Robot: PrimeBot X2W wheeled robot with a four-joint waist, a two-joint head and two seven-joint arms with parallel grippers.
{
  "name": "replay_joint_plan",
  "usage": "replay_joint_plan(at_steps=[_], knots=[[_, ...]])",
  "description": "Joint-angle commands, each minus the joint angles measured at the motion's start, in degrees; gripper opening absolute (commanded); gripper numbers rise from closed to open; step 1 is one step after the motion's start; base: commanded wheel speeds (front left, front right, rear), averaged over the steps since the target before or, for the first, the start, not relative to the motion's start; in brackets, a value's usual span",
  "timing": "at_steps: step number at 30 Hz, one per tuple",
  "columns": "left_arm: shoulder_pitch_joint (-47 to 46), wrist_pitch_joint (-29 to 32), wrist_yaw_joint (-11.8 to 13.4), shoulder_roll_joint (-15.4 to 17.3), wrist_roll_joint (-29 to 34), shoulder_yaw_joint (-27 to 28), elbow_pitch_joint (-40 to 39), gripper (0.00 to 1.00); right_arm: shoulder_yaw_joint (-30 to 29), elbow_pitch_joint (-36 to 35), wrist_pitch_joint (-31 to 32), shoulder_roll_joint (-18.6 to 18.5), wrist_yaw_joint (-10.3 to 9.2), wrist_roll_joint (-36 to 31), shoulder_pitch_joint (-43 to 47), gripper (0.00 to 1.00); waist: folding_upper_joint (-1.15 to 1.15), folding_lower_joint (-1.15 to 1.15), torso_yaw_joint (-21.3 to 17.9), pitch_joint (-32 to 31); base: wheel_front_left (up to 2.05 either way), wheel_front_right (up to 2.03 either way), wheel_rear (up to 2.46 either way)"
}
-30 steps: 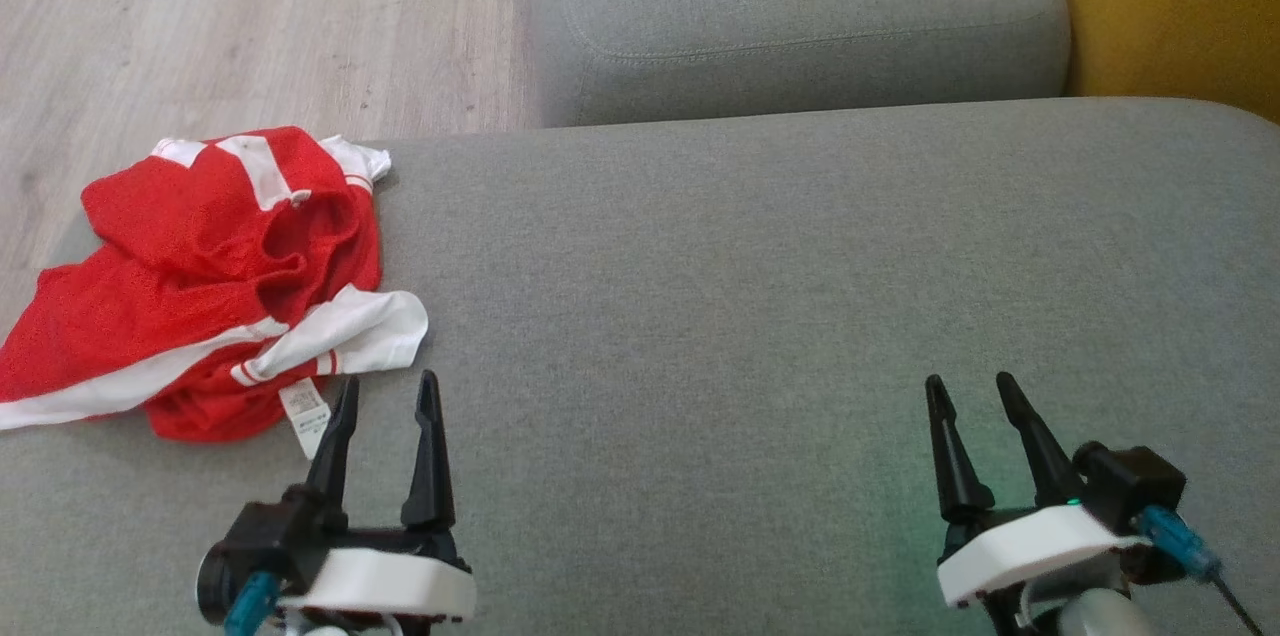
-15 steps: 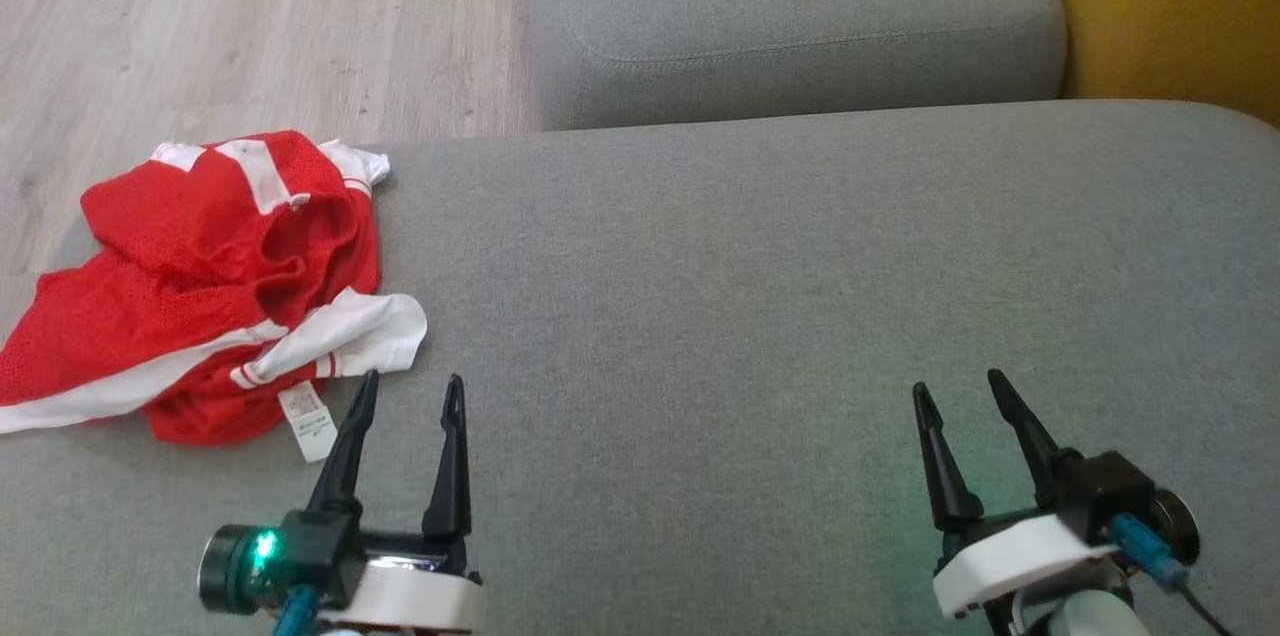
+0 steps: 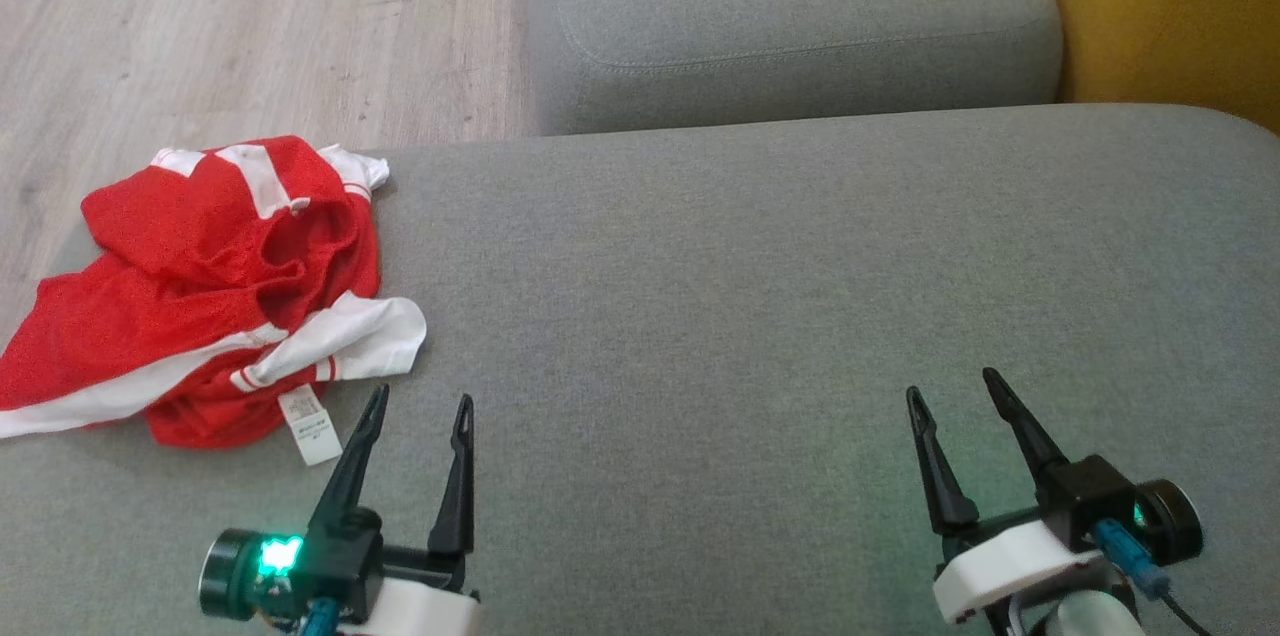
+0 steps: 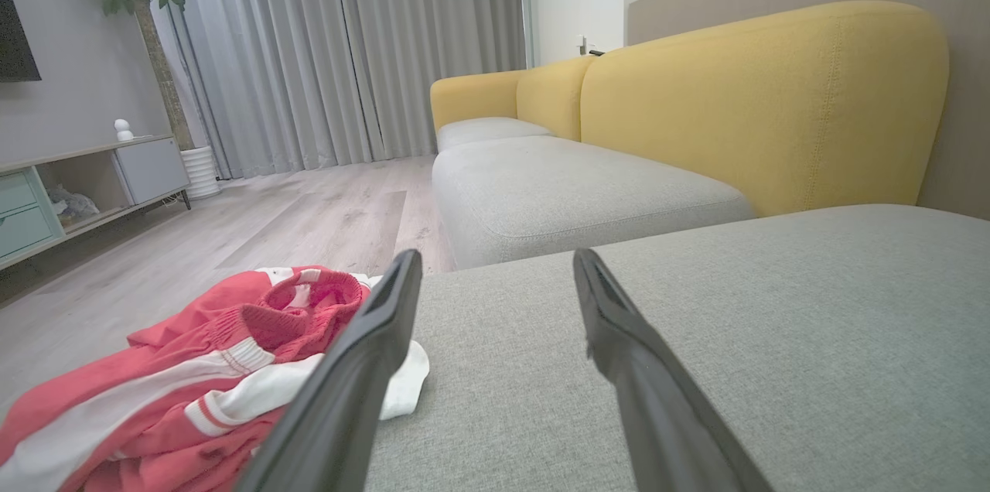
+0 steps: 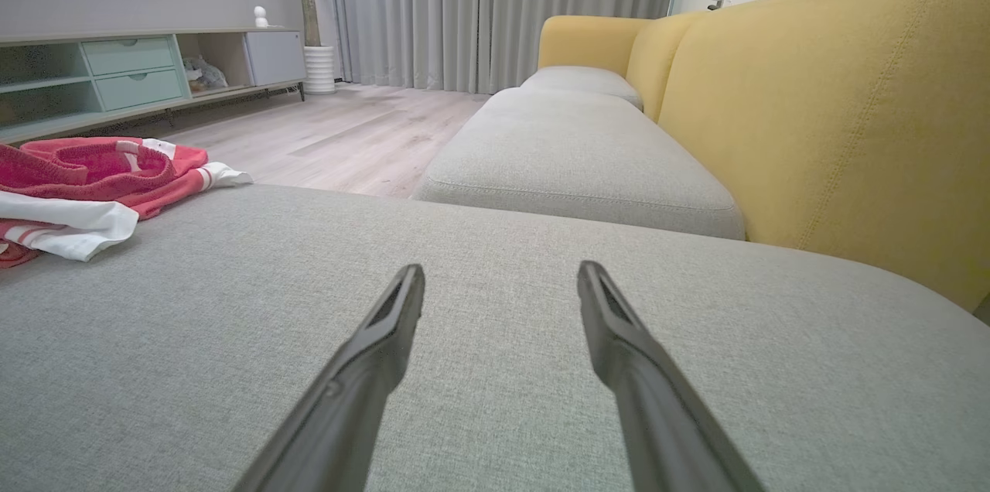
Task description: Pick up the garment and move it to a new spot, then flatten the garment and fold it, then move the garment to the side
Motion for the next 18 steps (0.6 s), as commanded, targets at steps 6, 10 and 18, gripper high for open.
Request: replay_joint_plan(at_steps=[6, 10, 18], knots=[[-1.4, -0.5, 0.0, 0.4, 0.5, 1.7, -1.1, 1.0, 0.8, -2.0, -0.6, -0.3, -0.04, 0.2, -1.2, 1.0, 0.0, 0.0, 0.1, 0.0, 0.0, 0.0, 0.0], [-1.5, -0.5, 0.0, 0.3, 0.4, 1.7, -0.7, 1.0, 0.8, -2.0, -0.6, -0.3, -0.04, 0.4, -1.0, 1.0, 0.0, 0.0, 0.7, 0.1, 0.0, 0.0, 0.0], [-2.7, -0.5, 0.4, -0.1, 0.0, 2.4, -0.2, 1.0, 1.3, -2.3, -0.6, -0.3, -0.04, 0.1, -1.6, 1.0, 0.0, 0.0, 5.9, 1.8, 0.0, 0.0, 0.0]])
